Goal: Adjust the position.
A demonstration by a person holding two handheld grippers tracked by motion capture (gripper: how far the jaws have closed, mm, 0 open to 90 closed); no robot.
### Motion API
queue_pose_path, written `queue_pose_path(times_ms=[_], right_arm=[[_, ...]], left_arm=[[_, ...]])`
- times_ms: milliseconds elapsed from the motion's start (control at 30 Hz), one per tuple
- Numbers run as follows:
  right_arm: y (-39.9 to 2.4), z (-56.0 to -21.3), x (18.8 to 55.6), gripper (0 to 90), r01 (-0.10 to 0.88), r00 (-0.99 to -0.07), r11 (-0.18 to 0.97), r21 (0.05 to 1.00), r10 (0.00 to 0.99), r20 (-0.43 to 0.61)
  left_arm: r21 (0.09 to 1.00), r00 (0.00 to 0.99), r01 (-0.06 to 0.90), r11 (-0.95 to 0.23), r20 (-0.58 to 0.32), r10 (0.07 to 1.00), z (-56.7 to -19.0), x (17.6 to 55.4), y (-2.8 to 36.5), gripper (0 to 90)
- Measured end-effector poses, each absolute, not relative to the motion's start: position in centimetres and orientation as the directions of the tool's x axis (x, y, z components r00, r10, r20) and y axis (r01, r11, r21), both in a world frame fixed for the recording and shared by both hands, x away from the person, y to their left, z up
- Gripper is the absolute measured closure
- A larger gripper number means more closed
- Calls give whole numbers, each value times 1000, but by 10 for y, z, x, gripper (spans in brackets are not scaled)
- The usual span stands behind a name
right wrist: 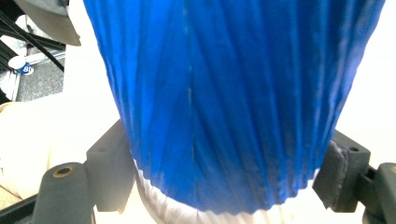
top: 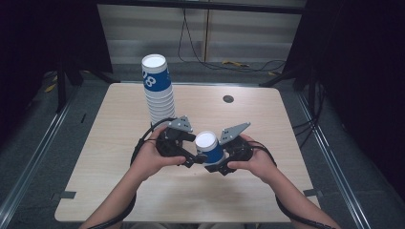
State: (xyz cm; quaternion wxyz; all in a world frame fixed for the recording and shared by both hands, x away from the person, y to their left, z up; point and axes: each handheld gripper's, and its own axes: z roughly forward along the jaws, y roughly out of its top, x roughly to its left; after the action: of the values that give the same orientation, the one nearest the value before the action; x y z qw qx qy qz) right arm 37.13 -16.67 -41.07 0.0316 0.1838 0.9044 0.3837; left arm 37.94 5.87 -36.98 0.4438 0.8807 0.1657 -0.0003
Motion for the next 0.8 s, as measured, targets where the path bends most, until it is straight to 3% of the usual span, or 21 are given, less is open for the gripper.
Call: queue_pose_path(times_ms=[800], right_arm=[[-164,-415,371,203,306,-934,643,702,346,91]], left_arm=[[777,950,287,-561,-157,268,-372,379,49,156]])
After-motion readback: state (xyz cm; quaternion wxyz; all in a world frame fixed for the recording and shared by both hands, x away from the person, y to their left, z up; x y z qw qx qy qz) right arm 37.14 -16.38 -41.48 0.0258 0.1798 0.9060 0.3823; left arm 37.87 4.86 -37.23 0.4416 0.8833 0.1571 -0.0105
